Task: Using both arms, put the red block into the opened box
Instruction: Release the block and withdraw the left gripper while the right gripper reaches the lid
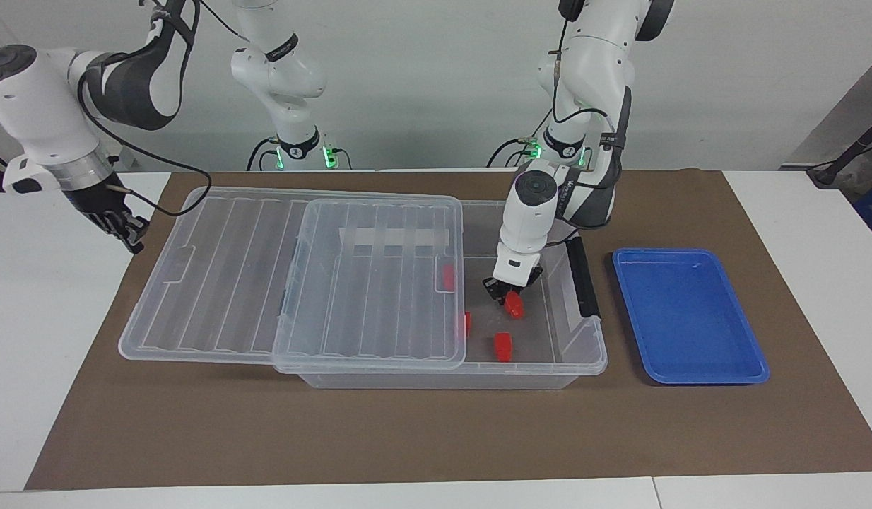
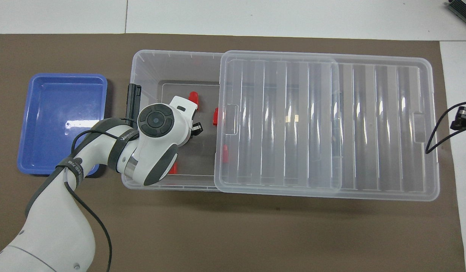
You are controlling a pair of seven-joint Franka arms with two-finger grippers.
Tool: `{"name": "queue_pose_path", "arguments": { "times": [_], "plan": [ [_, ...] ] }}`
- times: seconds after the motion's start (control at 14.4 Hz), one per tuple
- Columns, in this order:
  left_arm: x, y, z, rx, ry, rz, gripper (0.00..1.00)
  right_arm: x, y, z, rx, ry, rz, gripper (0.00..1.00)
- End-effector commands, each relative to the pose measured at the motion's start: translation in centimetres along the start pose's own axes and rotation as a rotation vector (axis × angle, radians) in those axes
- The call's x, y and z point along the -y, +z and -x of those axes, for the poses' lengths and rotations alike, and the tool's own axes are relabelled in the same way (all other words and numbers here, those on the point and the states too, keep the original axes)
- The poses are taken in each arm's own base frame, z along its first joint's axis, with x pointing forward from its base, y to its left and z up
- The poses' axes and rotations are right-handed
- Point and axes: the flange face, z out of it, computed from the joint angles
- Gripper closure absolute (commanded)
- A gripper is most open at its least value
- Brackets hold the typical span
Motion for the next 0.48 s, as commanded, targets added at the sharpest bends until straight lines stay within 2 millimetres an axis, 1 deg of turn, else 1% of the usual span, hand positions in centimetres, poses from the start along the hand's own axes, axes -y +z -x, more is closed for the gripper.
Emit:
{"name": "queue_pose_path", "arguments": {
  "times": [0.0,0.07,0.21,0.35,0.42],
  "plan": [
    [0.3,-2.1,-1.1,-0.01,-0.003,-0.029,0.21,0.0,0.4,0.2,-0.004,-0.021,-0.005,1.0],
    [0.1,-4.6,-2.0,0.006,-0.019,-0.049,0.21,0.4,0.3,0.2,-0.006,-0.029,-0.006,1.0],
    [0.9,-11.4,-4.8,0.048,-0.06,-0.095,0.21,1.0,0.4,0.3,-0.003,-0.038,-0.008,1.0],
    [1.9,-17.1,-5.4,0.089,-0.068,-0.101,0.21,1.4,0.4,0.4,0.0,-0.038,-0.019,1.0],
    [3.1,-19.4,-5.3,0.096,-0.042,-0.112,0.21,2.1,0.4,0.5,-0.001,-0.047,-0.02,1.0]
  ]
}}
